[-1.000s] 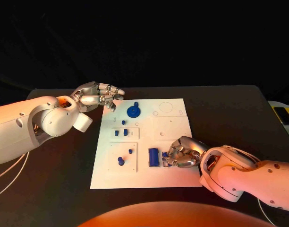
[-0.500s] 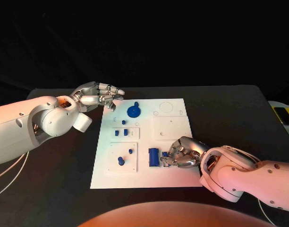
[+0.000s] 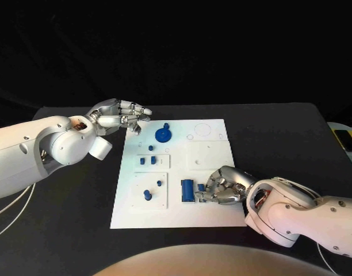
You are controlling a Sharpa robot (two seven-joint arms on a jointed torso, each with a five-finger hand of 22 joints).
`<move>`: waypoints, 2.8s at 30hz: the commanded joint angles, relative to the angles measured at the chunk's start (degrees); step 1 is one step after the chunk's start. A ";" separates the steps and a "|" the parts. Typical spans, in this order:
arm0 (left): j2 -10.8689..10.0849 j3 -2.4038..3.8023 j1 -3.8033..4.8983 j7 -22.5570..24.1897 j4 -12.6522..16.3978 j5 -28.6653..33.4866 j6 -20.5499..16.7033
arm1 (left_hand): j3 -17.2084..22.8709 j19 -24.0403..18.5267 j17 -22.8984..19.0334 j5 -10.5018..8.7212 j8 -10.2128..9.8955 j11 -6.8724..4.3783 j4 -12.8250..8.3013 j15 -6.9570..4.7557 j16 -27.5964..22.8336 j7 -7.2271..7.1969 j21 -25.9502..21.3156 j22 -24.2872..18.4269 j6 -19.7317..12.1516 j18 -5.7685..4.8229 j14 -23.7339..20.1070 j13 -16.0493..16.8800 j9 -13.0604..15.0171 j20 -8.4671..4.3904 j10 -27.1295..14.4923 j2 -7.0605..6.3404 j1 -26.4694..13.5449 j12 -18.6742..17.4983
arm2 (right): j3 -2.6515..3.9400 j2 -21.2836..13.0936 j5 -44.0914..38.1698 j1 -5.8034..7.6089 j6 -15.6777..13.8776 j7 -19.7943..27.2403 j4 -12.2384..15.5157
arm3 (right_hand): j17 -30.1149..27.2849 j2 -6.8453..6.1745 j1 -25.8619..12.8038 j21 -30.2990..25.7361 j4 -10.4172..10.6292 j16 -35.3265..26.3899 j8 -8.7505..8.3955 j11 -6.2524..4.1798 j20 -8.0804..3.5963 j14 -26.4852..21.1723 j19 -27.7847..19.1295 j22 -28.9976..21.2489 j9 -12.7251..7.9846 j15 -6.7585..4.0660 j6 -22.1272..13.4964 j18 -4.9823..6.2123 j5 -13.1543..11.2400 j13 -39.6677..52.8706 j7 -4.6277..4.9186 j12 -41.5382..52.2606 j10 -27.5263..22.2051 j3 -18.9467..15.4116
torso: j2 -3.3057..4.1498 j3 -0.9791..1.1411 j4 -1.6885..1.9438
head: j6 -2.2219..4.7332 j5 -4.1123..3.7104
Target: Assemble the parts on the task board
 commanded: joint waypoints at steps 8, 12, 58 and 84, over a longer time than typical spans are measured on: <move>0.02 0.02 0.03 -0.07 0.07 -0.23 0.87 | 0.23 0.15 -0.07 0.28 0.24 0.09 -0.28 0.01 -0.39 0.09 0.32 0.15 -0.23 0.82 -0.19 -0.06 -0.10 -0.21 -0.44 0.61 0.44 0.04 | 0.01 -1.10 -1.94 0.12 -0.18 0.73 1.29 | 11.40 1.83 0.68 0.44 -0.20 -0.09 0.36 -0.08 -0.42 5.13 3.24 12.87 0.01 -0.44 0.48 -0.97 1.43 5.84 -0.07 0.36 0.68 -1.36 | -0.09 0.01 0.00 | -0.08 0.05; 0.01 0.01 0.03 -0.13 0.08 -0.23 0.90 | 0.23 0.15 -0.07 0.28 0.24 0.09 -0.28 0.01 -0.39 0.09 0.32 0.15 -0.23 0.82 -0.19 -0.06 -0.10 -0.21 -0.44 0.61 0.44 0.04 | 0.01 -1.24 -2.00 0.14 0.03 0.76 1.43 | 11.44 2.41 2.10 0.48 -0.31 -0.07 0.35 -0.12 -0.46 5.14 3.26 12.88 -0.07 -0.48 0.51 -0.98 2.38 5.84 -0.11 0.32 0.70 -1.65 | -0.07 0.02 0.02 | -0.10 -0.04; -0.20 -0.01 0.03 -0.55 0.08 -0.23 1.00 | 0.55 -0.01 -0.09 0.29 0.26 0.13 -0.23 0.06 -0.40 0.13 0.53 0.35 -0.24 0.81 -0.16 -0.07 -0.15 -0.17 -0.50 0.95 0.10 0.06 | 0.02 0.10 -2.65 0.21 2.12 2.01 -1.57 | 11.75 3.67 10.65 0.83 -1.24 0.04 -0.31 -0.13 -0.47 5.20 3.37 12.98 -0.99 -0.47 0.91 -1.06 1.93 6.33 -0.10 0.59 1.04 -1.28 | -0.08 -0.01 0.08 | -0.34 0.08; 0.32 -0.59 -0.27 2.94 -0.41 2.98 -3.44 | 0.10 -2.38 -1.48 0.04 -0.22 0.60 0.73 0.71 -3.60 0.65 -1.44 -0.44 -1.81 0.74 -3.44 -0.23 -0.50 0.42 -1.38 -0.31 -2.32 -0.11 | 0.25 -1.48 16.75 4.91 -5.60 20.03 -3.96 | 7.73 3.20 12.67 -7.04 -0.49 -1.82 -1.85 0.91 0.13 4.26 0.57 10.87 -1.82 0.29 -1.74 0.41 1.57 4.05 1.13 -2.39 -1.34 -4.37 | -1.00 -0.50 0.19 | 1.53 -0.01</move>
